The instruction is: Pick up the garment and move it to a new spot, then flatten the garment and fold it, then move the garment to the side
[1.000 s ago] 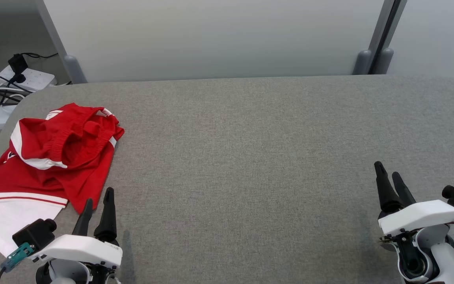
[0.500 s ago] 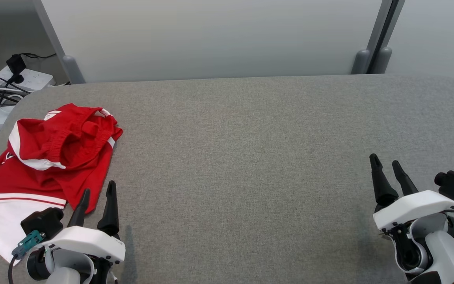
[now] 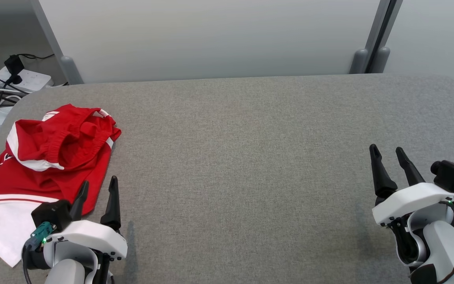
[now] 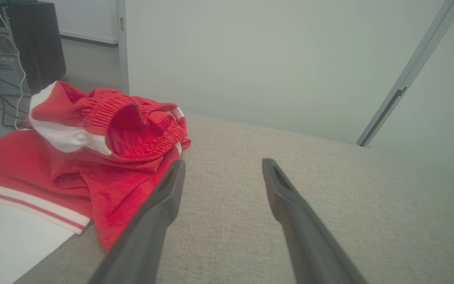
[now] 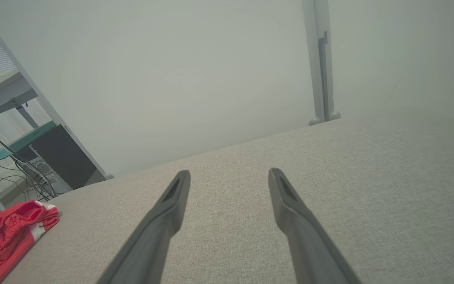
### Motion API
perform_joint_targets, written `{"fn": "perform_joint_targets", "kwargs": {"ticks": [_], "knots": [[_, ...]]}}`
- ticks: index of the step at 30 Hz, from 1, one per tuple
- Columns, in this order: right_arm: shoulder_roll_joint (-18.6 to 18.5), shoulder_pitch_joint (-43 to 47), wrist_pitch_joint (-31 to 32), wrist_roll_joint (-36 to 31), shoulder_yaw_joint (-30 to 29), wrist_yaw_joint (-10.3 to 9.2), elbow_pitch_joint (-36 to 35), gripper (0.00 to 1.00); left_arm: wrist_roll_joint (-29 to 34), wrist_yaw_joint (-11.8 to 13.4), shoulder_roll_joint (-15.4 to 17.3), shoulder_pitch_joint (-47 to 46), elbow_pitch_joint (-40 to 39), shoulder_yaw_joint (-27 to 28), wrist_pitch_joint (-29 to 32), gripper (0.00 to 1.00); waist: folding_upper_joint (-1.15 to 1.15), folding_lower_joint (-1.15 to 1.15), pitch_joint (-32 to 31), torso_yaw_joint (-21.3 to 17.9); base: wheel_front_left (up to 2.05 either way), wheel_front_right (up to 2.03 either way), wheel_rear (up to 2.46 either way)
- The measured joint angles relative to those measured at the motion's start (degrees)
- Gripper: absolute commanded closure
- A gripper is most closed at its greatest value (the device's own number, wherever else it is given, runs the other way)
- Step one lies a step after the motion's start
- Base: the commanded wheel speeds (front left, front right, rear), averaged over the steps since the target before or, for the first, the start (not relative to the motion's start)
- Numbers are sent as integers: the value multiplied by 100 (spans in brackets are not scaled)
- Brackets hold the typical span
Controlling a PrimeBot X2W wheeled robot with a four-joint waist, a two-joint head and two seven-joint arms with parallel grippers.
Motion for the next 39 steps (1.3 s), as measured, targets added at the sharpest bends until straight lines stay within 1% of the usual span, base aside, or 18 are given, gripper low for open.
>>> {"fn": "perform_joint_targets", "kwargs": {"ticks": [4, 5, 15, 19, 22, 31, 39], "knots": [[-25, -72, -52, -288, 10, 0, 90, 0, 271, 42, 2, -19, 46, 8, -73, 0, 0, 0, 0, -10, 0, 0, 0], [-25, -92, -67, -346, 8, 0, 105, 0, 345, 91, 2, -34, 56, 21, -99, 0, 0, 0, -1, -14, 0, 0, 0], [-65, -174, -236, -1025, 11, 0, 211, 0, 1044, 260, 12, -241, 127, 127, -253, 0, 0, 0, -8, -62, 0, 0, 0], [-67, -269, -294, -1178, 14, 1, 296, 0, 1249, 307, 14, -241, 171, 158, -303, 0, 0, 0, -7, -74, 0, 0, 0], [-86, -328, -350, -1424, -55, 1, 297, 0, 1482, 374, 12, -249, 207, 198, -350, 0, 0, 0, -21, -79, 0, 0, 0], [-79, -325, -350, -1503, -216, 1, 341, 0, 1486, 447, 8, -258, 222, 305, -352, 0, 0, 0, -55, -83, 0, 0, 0], [-63, -324, -349, -1533, -268, 1, 349, 0, 1486, 447, -1, -258, 223, 332, -352, 0, 0, 0, -58, -82, 0, 0, 0]]}}
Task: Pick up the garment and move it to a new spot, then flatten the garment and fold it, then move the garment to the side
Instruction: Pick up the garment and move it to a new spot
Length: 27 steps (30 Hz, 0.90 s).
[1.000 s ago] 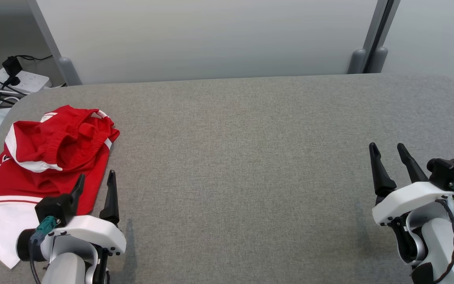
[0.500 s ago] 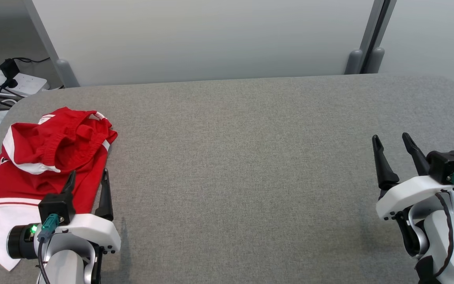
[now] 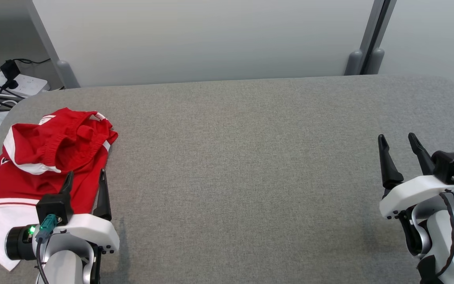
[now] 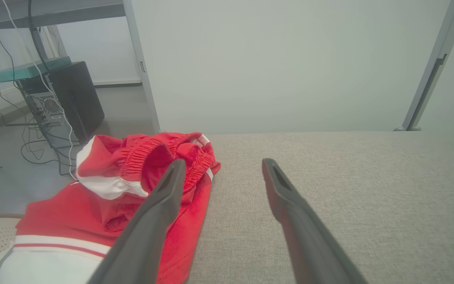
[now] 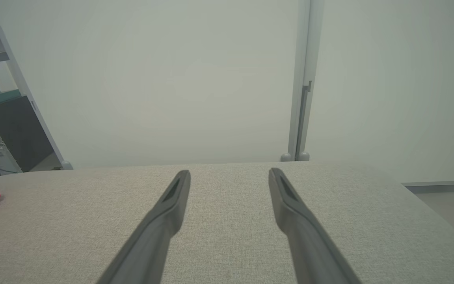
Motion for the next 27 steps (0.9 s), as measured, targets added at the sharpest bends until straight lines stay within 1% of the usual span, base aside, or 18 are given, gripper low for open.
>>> {"fn": "perform_joint_targets", "kwargs": {"ticks": [6, 12, 18, 23, 27], "knots": [[3, 2, -1, -27, 124, 0, -40, 0, -19, -1, -38, 0, -8, 13, 0, 0, 0, 0, 19, 131, 0, 0, 0], [-2, 0, -1, -23, 305, 0, -75, 0, -19, -3, -53, 0, -35, 21, 0, 0, 0, 0, 51, 508, 0, 0, 0], [18, -2, -1, 42, 605, 0, -75, 0, -20, -16, -53, 1, -36, 116, 0, 0, 0, 0, 74, 1103, 0, 0, 0], [21, -7, -1, 82, 805, 0, -70, 0, -35, -44, -62, 6, -38, 162, 0, 0, 0, 0, 102, 1709, 0, 0, 0], [64, -25, -1, 158, 922, 0, -71, 0, -99, -121, -60, 7, -37, 204, 0, 0, 0, 0, 138, 2193, 0, 0, 0]]}}
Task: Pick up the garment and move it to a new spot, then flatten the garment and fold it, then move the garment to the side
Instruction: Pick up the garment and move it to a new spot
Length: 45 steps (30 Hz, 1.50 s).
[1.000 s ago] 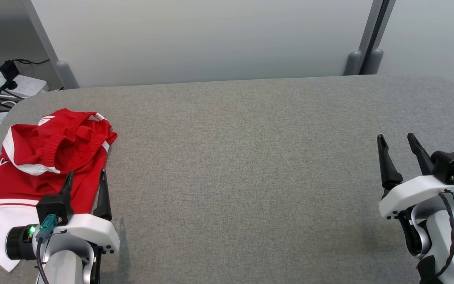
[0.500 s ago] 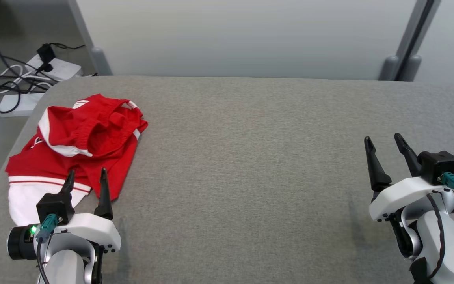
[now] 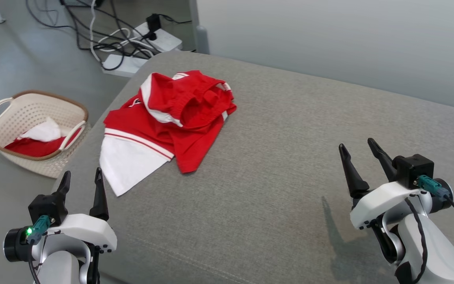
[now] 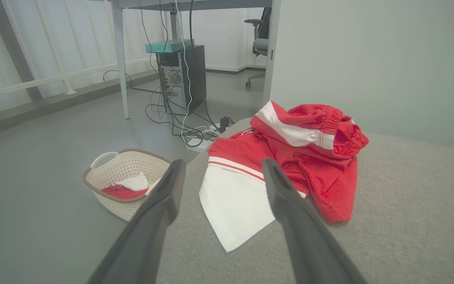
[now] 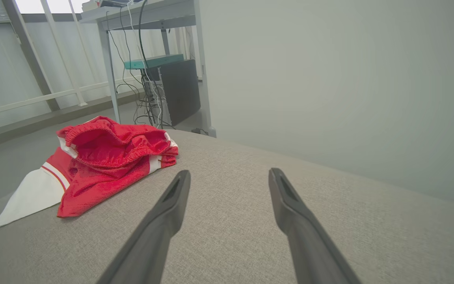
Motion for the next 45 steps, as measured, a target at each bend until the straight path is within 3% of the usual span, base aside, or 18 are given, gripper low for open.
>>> {"fn": "perform_joint_targets", "kwargs": {"ticks": [6, 12, 23, 32, 33, 45], "knots": [[41, -17, 0, 26, 176, 15, 25, 0, -44, -97, -11, 19, 14, 68, 0, 0, 0, 0, 67, 575, 0, 0, 0], [31, -131, 0, 51, 304, 15, 34, 0, -270, -336, -40, 11, 159, 98, 0, 0, 0, 0, 177, 568, 0, 0, 0], [-187, -402, 0, 101, 565, 15, 47, 0, -627, -552, 250, -1239, 913, -286, -1, 0, 0, 0, 675, 203, 0, 0, 0], [-303, -706, 0, 99, 591, 16, -7, 0, -1697, -571, 869, -2383, 1556, -1300, -18, 0, 0, 0, 1163, -235, 0, 0, 0], [-307, -765, 0, 98, 603, 16, -35, 0, -1957, -579, 1077, -2641, 1738, -1501, -14, 0, 0, 0, 1284, -368, 0, 0, 0], [-326, -1046, -1, 67, 593, 16, -363, 0, -3015, -593, 1780, -3472, 2619, -2049, 396, 0, 0, 0, 1900, -1135, 0, 0, 0]]}}
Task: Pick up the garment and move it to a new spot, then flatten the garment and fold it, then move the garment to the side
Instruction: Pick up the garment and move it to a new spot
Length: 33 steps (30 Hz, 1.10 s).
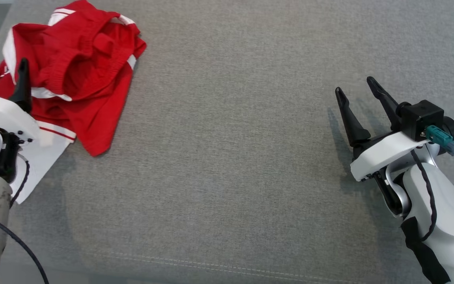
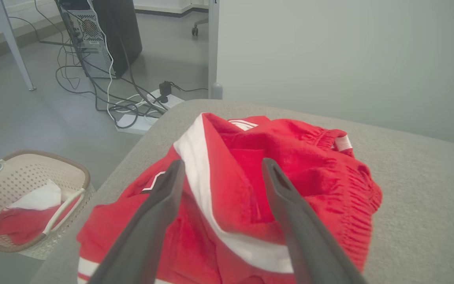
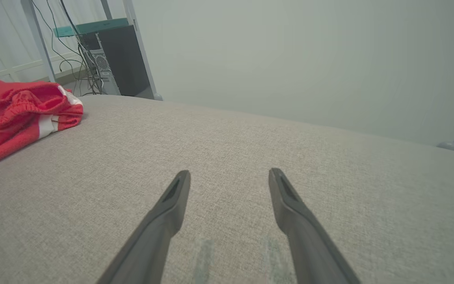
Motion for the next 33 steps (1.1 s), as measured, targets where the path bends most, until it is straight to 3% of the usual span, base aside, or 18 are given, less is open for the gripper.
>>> {"fn": "perform_joint_targets", "kwargs": {"ticks": [6, 16, 17, 18, 25, 33], "knots": [[-11, -22, 0, -18, -93, 0, -142, 0, -88, 67, 276, -291, 639, -11, 21, 0, 0, 0, 277, -370, 0, 0, 0], [-29, -47, 0, -16, -180, 0, -156, 0, 205, 420, 264, -523, 1296, -319, 267, 0, 0, 0, 482, -588, 0, 0, 0], [-21, -47, 0, -16, -185, 0, -156, 0, 232, 449, 268, -526, 1318, -343, 269, 29, 0, 0, 491, -591, 0, 0, 0], [-4, -47, 0, -16, -193, 0, -156, 0, 233, 456, 265, -534, 1330, -355, 269, 100, 0, 0, 497, -594, 0, 0, 0], [55, -48, 0, -3, -309, 0, -149, 0, 367, 457, 282, -845, 1161, -479, -212, 100, 0, 0, 324, -583, 0, 0, 0], [250, 58, 0, 55, -342, 0, -103, 0, 781, 442, 387, -1227, 27, -702, -394, 100, 0, 0, -185, -563, 0, 0, 0]]}}
